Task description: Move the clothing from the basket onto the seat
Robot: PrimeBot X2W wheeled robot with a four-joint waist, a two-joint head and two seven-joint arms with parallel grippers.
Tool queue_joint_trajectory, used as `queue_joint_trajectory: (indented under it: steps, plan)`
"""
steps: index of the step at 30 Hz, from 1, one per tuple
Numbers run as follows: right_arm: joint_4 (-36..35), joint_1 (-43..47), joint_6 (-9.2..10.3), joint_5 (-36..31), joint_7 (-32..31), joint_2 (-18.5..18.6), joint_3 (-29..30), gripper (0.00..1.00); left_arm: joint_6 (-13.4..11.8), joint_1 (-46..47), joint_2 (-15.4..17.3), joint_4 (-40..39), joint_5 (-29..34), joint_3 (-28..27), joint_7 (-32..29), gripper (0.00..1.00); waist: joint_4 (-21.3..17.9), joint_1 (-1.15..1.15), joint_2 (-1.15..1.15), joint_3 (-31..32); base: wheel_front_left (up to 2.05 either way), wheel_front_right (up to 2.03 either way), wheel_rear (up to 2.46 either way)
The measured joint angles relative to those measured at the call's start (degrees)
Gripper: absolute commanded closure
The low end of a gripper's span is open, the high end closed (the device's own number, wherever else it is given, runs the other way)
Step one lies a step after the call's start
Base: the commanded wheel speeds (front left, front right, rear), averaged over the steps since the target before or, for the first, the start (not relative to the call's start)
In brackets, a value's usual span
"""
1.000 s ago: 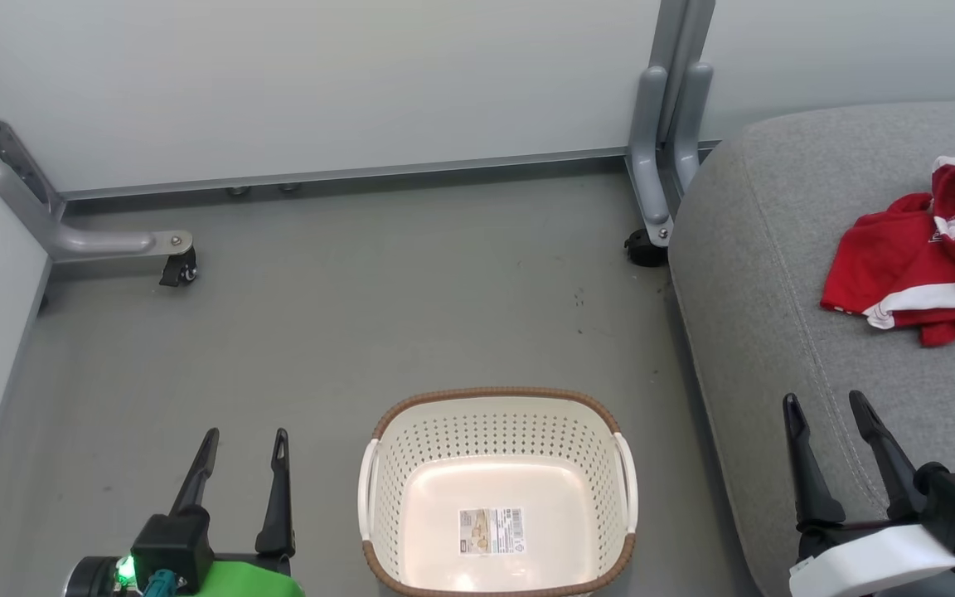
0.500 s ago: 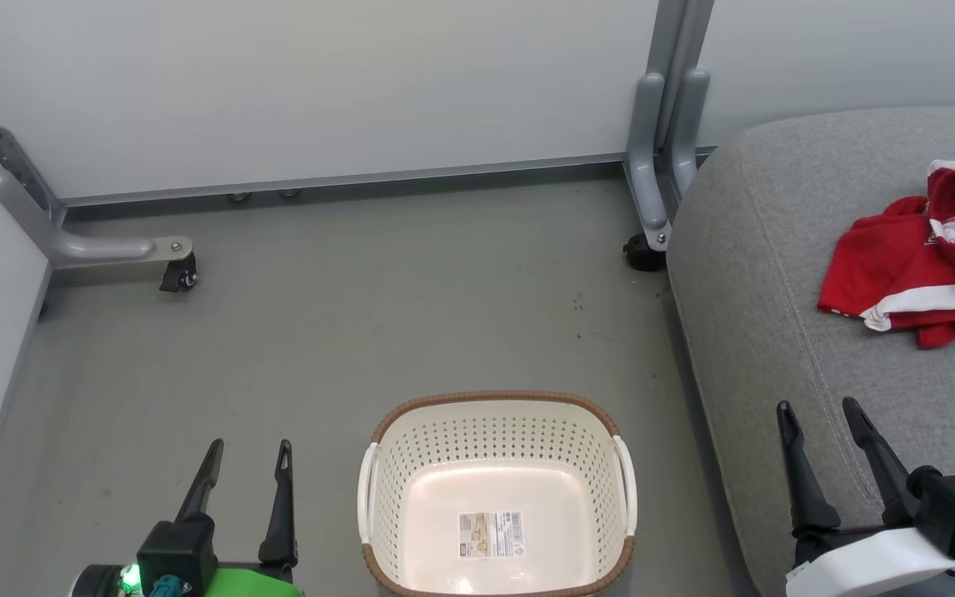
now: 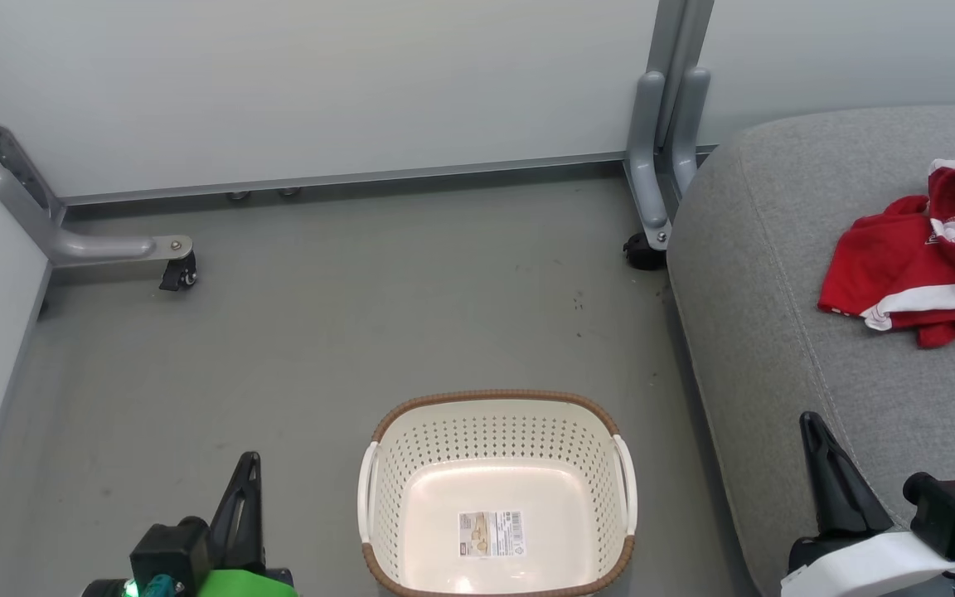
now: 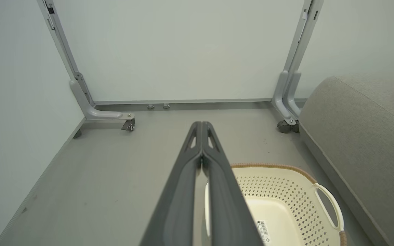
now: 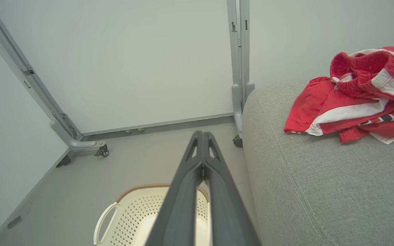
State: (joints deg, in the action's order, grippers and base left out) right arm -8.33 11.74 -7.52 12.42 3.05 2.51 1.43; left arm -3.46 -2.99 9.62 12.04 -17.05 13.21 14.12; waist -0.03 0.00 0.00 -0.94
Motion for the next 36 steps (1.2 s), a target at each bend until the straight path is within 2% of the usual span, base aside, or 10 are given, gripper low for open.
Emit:
queue_joint_trajectory:
  steps: [18, 36]
  plan:
    - [5.4, -3.4, 0.01, 20.1, -1.0, 1.2, -0.4, 1.0, 2.5, 1.0, -1.4, 0.9, -18.0, -4.1, -4.5, 1.0, 0.0, 0.0, 0.0, 0.1, 0.0, 0.0, 0.0]
    - [9.5, -6.6, 0.03, 35.7, -2.1, 1.8, -0.3, 1.0, 4.5, 2.7, -2.4, 1.1, -32.3, -7.7, -8.2, 1.0, 0.0, 0.0, 0.0, 0.2, 0.0, 0.0, 0.0]
